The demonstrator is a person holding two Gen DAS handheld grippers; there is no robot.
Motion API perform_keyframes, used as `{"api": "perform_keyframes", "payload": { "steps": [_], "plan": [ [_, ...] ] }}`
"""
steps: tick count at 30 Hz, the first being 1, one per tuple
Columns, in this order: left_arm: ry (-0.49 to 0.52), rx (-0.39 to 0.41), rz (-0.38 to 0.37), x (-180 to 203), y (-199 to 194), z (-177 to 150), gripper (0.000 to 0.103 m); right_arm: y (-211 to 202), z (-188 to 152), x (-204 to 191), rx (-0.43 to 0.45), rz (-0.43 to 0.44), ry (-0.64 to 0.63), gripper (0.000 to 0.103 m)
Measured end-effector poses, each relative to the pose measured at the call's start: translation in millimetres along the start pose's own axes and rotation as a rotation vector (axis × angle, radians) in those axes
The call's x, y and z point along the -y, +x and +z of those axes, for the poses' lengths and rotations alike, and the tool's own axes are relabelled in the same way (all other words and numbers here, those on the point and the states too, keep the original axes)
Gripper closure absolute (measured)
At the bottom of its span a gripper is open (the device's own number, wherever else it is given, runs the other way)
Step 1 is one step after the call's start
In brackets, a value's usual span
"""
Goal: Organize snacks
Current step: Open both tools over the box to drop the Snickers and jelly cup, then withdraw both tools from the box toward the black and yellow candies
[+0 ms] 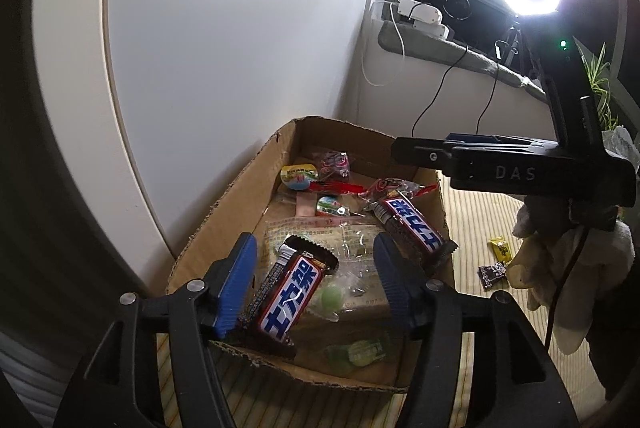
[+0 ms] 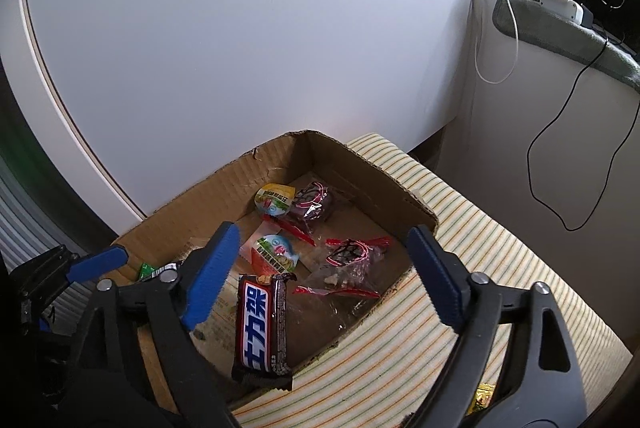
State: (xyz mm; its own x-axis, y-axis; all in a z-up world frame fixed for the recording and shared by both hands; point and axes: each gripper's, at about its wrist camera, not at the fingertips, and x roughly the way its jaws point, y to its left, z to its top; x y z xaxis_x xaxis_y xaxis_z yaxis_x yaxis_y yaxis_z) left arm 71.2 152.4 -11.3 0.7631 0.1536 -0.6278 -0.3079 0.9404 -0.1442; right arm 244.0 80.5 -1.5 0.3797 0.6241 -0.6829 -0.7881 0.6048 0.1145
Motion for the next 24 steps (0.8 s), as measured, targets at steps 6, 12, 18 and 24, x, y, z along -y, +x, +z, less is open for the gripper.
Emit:
{"api": "perform_keyframes", "payload": {
  "steps": [6, 12, 18, 24],
  "plan": [
    [0.011, 0.008, 0.004, 4.0, -6.3, -1.4, 0.039, -11.5, -2.1, 2.4, 0.012, -0.006, 0.008, 0.008],
    [0.022, 0.021, 0.002, 11.3, -15.0, -2.5, 0.039, -26.2, -6.1, 6.7, 0.025, -0.013, 0.017, 0.008],
    [0.035, 0.034, -0.015, 22.2, -24.0, -4.5, 0.039, -50.9, -12.1, 13.8, 0.054, -0.025, 0.022, 0.008],
    [0.057, 0.041, -0.051, 40.9, -30.2, -8.8, 0.039, -81.1, -25.2, 35.5, 0.082, -0.052, 0.037, 0.008]
  ]
}}
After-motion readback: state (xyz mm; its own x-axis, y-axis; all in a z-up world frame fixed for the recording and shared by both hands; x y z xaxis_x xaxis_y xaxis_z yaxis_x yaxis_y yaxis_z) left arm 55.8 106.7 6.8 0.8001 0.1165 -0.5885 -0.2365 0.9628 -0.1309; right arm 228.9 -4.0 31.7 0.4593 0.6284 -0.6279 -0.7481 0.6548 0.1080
